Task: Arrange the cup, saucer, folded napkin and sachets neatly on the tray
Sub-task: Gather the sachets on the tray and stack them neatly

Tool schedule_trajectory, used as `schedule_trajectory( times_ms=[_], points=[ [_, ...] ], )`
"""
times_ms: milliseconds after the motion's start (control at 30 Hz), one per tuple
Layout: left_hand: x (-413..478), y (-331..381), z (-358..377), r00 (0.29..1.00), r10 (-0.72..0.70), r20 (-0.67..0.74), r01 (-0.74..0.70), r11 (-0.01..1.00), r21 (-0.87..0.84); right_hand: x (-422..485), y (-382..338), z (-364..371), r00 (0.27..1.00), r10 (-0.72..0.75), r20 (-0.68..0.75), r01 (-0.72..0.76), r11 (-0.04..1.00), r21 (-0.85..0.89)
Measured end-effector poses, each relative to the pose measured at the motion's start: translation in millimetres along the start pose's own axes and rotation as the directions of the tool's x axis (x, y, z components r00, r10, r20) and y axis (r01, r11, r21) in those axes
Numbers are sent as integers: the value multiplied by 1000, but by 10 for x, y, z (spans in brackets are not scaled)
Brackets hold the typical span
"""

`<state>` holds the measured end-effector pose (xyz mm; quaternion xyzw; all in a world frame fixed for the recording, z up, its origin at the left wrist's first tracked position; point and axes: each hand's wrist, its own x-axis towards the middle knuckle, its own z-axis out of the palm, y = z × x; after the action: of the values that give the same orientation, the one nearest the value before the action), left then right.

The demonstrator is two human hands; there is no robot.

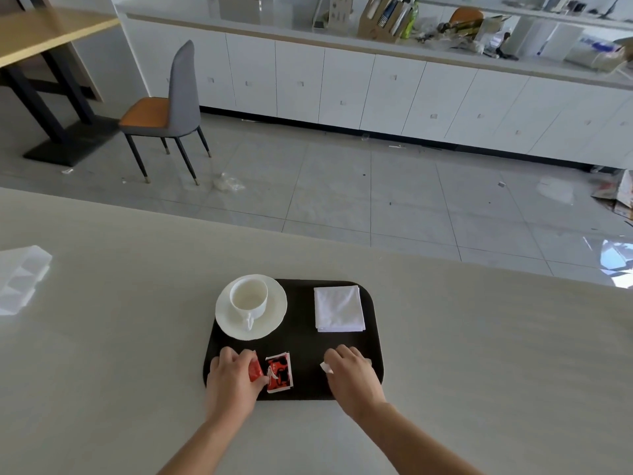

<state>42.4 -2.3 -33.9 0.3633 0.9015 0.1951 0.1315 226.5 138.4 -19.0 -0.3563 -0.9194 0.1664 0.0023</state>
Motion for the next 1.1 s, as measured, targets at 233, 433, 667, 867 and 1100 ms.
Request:
schedule_trajectory(
  times_ms=[233,433,667,867,1100],
  points=[
    [-1,8,-3,1000,0,9,0,1000,21,-52,148,-240,911,412,19,-323,684,654],
    [-17,56,-24,1000,8,12,-9,996,86,-213,372,-248,889,435,-146,-332,829,451],
    [-51,152,-99,999,-36,14,35,998,48,-164,198,-212,942,327,-80,-255,848,466],
    [-62,66,-203,979,-169,-116,138,962,-236,-61,-147,-30,993,119,4,-112,915,387],
    [-54,-94,-246,899,-437,13,351,704,-617,29,-237,25,998,66,20,-69,914,400]
  ],
)
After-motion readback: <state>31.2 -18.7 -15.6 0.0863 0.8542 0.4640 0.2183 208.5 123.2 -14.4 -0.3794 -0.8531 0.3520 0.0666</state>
